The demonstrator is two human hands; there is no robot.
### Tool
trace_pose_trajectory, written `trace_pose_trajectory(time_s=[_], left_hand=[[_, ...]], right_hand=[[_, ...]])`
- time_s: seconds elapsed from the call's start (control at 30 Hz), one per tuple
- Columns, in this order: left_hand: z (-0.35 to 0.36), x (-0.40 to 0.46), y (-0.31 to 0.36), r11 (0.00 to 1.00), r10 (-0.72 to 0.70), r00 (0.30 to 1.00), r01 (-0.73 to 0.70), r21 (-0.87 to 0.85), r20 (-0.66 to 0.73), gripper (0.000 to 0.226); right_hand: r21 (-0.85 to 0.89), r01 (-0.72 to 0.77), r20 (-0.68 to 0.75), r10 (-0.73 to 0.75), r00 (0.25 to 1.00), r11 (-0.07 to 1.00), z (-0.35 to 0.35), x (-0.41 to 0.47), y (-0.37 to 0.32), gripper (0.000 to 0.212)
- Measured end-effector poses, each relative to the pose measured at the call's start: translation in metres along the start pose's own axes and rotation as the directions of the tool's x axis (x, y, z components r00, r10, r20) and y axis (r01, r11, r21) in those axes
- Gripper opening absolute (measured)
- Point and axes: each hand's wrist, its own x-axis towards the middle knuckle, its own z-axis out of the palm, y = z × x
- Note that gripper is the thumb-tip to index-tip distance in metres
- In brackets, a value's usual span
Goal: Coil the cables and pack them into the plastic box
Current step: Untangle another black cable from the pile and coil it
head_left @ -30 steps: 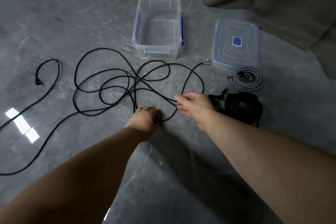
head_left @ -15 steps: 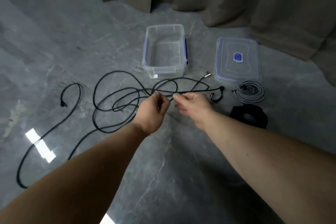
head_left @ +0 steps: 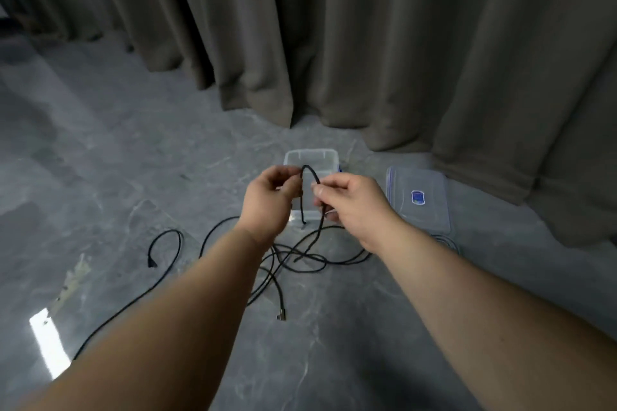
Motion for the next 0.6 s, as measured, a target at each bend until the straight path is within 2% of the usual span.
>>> trace_pose_trajectory(time_s=[0.13,0.23,0.3,0.4,0.47,0.53,0.6], left_hand=[[-0.001,0.003,0.0,0.976,0.173,0.985,-0.17,0.134,-0.011,0.031],[-0.003,0.005,0.002,0.953,0.206,0.978,-0.201,0.227,-0.001,0.017],[-0.003,0.005,0.007,0.969,0.176,0.984,-0.179,0.172,0.032,0.013],[0.0,0.0,0.016,0.991,0.077,0.982,-0.094,0.091,0.17,0.008],[0.001,-0.006,0.021,0.999,-0.027,0.96,0.021,0.024,0.28,0.012],[0.0,-0.009,0.029,0.973,-0.124,0.915,0.189,-0.134,0.384,0.019],[0.0,-0.01,0.038,0.924,-0.135,0.893,0.27,-0.27,0.43,0.02]], right_hand=[[-0.017,0.077,-0.052,-0.077,0.996,0.997,-0.016,-0.006,-0.008,0.012],[0.065,0.073,-0.098,-0.067,0.993,0.995,-0.026,-0.008,-0.013,0.02],[0.16,0.063,-0.101,-0.047,0.994,0.985,-0.028,-0.01,-0.02,0.021],[0.31,0.071,-0.098,-0.043,0.994,0.948,-0.034,-0.012,-0.031,0.02],[0.371,0.09,-0.115,-0.05,0.992,0.924,-0.039,-0.011,-0.036,0.02],[0.387,0.107,-0.161,-0.047,0.986,0.916,-0.044,-0.009,-0.037,0.02],[0.38,0.105,-0.206,-0.027,0.978,0.919,-0.048,-0.008,-0.034,0.02]])
